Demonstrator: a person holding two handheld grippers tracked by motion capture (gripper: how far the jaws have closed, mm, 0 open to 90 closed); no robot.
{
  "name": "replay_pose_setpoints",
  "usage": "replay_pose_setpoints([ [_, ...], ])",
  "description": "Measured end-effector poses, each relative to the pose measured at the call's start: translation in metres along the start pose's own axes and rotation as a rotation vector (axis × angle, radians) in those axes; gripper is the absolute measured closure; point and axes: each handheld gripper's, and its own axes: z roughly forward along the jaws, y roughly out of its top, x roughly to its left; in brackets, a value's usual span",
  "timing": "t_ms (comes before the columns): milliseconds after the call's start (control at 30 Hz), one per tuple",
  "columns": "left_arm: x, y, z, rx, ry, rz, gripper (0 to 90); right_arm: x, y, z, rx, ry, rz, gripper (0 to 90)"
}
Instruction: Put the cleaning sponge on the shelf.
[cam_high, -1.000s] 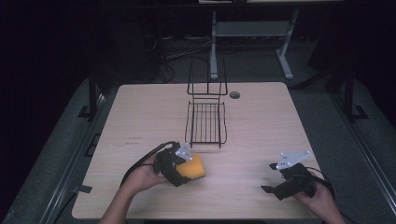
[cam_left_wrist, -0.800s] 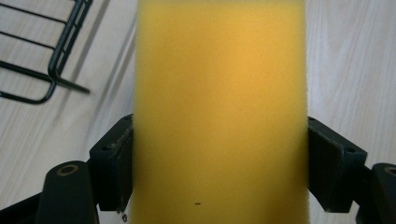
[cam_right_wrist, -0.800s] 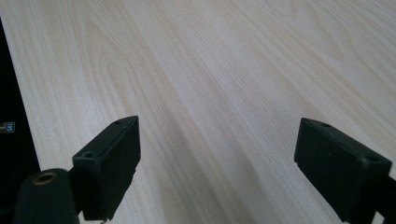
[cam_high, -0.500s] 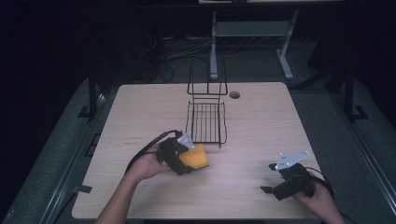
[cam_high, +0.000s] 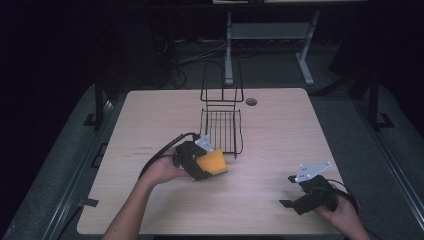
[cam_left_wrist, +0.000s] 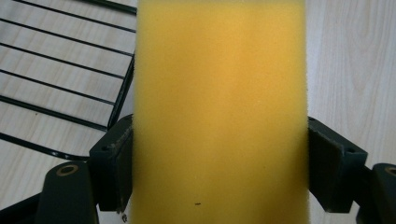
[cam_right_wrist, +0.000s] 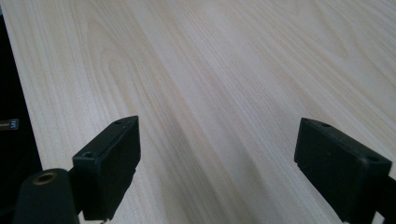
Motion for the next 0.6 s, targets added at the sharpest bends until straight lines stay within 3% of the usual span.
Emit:
replay_pose_setpoints([
  [200,0.008,0.002,0.001,0.011,-0.001,-0.008,22.0,-0.001,-0.001,0.000,0.001,0.001,0.007,14.2],
  [600,0.023,0.022,-0.001,0.032,0.009,0.029,22.0,-0.002,-0.001,-0.001,-0.003,0.000,0.002,14.2],
])
